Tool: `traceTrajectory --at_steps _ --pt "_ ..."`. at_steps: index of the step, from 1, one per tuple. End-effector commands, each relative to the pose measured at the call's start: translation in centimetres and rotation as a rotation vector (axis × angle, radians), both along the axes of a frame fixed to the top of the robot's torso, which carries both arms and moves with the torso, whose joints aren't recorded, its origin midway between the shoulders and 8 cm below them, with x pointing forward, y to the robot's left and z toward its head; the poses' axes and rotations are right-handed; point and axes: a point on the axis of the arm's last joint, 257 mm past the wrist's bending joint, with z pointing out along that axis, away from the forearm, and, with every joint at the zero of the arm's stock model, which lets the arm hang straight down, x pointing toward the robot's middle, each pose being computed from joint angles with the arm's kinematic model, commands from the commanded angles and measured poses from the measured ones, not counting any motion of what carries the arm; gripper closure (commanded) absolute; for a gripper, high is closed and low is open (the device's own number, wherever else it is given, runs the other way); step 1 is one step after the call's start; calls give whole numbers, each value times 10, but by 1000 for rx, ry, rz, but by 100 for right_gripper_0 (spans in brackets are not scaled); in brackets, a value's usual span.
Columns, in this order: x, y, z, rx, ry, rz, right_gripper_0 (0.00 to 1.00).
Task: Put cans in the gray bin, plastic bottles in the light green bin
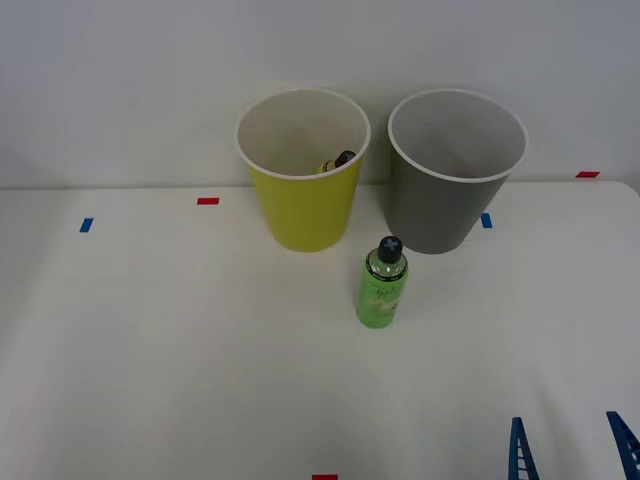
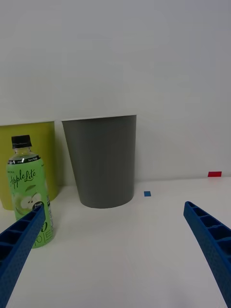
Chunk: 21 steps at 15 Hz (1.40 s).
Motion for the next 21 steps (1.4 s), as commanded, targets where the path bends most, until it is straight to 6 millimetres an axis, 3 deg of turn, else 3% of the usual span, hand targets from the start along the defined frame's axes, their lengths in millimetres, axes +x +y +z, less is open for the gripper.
traceTrajectory --at_steps 1,21 --pt "0 0 0 0 0 0 0" --pt "0 0 0 0 0 0 0"
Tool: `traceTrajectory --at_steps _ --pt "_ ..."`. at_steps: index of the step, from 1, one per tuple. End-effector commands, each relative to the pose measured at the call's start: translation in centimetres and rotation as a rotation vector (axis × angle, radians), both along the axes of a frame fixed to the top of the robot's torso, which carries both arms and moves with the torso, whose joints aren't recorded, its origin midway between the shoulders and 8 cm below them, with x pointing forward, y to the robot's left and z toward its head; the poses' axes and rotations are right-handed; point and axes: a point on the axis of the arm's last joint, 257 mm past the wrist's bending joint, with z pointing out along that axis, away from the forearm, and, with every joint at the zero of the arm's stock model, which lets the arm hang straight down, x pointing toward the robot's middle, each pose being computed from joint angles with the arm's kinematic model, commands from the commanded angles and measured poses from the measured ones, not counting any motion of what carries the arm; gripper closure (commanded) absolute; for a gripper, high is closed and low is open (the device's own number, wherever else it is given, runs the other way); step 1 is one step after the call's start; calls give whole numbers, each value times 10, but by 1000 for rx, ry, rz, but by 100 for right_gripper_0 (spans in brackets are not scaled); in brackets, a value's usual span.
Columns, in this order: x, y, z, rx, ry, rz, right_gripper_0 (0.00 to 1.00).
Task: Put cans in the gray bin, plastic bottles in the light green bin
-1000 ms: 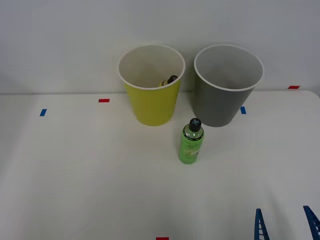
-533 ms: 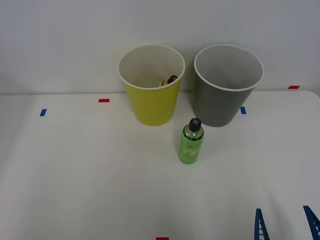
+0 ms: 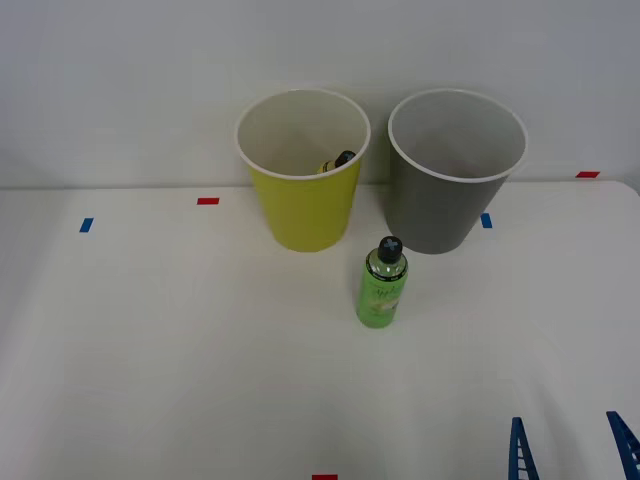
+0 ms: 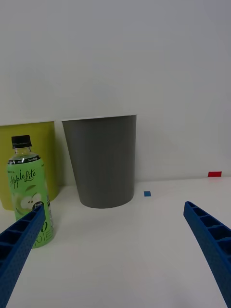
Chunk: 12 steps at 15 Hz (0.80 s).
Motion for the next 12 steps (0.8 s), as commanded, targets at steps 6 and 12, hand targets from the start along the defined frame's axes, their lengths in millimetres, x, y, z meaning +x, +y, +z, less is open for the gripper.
traceTrajectory --at_steps 6,12 --pt "0 0 0 0 0 0 0" --pt "0 0 0 0 0 0 0"
